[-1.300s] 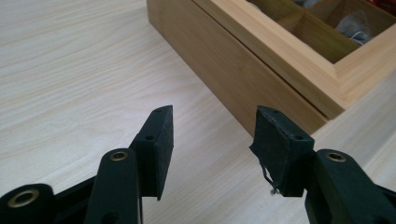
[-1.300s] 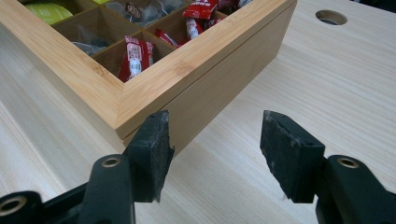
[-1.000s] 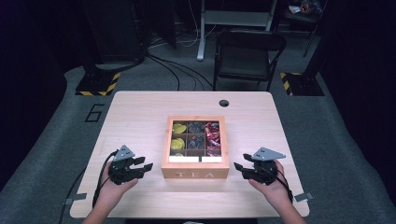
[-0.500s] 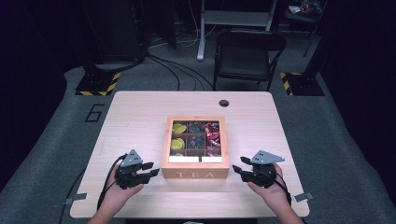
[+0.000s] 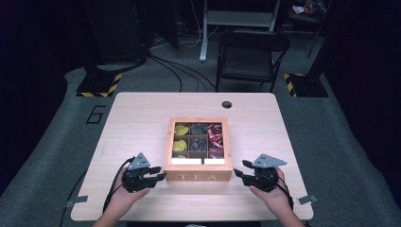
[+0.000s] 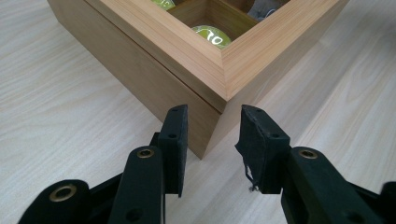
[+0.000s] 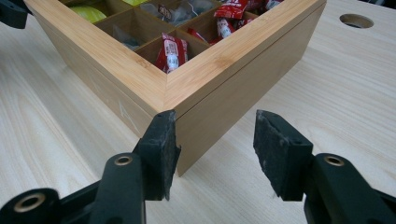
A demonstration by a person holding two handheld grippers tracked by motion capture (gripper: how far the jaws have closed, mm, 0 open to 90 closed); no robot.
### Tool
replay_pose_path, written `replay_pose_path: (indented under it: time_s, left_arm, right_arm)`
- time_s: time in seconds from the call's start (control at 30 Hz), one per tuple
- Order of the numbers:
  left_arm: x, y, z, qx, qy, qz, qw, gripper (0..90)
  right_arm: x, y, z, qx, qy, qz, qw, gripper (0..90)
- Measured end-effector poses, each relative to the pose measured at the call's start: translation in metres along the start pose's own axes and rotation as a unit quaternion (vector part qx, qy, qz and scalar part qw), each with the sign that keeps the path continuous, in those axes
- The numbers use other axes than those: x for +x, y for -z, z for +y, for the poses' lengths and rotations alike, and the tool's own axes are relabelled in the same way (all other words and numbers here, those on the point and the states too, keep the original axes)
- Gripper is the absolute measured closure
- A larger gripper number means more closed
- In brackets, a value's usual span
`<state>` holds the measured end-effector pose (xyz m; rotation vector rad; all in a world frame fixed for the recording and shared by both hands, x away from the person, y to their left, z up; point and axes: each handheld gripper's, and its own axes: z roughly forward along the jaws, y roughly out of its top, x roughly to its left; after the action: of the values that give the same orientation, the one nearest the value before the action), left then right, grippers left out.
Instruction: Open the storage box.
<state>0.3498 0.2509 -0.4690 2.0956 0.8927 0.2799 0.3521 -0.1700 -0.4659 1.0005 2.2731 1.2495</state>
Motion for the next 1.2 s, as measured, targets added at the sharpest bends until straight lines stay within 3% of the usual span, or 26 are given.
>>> replay_pose_path:
  time_s: [0.27,0.43,0.8,1.0,1.2]
  left_arm:
    - [-0.0015,-0.0052,0.0020,0.004,-0.013,0.003,0.9999,63.2]
    - [-0.0016,-0.0078,0.0033,0.003,-0.006,0.002,1.0000,63.3]
    - [-0.0022,-0.0056,0.0046,0.003,-0.012,0.007,0.9999,64.7]
    - [-0.0009,-0.0037,0.0059,-0.001,0.006,-0.011,0.9999,64.2]
    - [-0.0018,-0.0042,0.0061,-0.004,0.010,-0.007,0.9999,64.3]
  right_arm:
    - [-0.0006,-0.0028,-0.0031,0.010,-0.007,-0.001,0.9999,49.0]
    - [-0.0004,-0.0041,-0.0042,0.014,-0.008,0.002,0.9999,49.6]
    - [0.0032,-0.0086,-0.0071,0.024,-0.005,0.017,0.9996,50.9]
    - [0.0036,-0.0090,-0.0083,0.031,-0.004,0.023,0.9993,50.9]
    - [0.0062,-0.0093,-0.0081,0.027,0.000,0.041,0.9988,50.8]
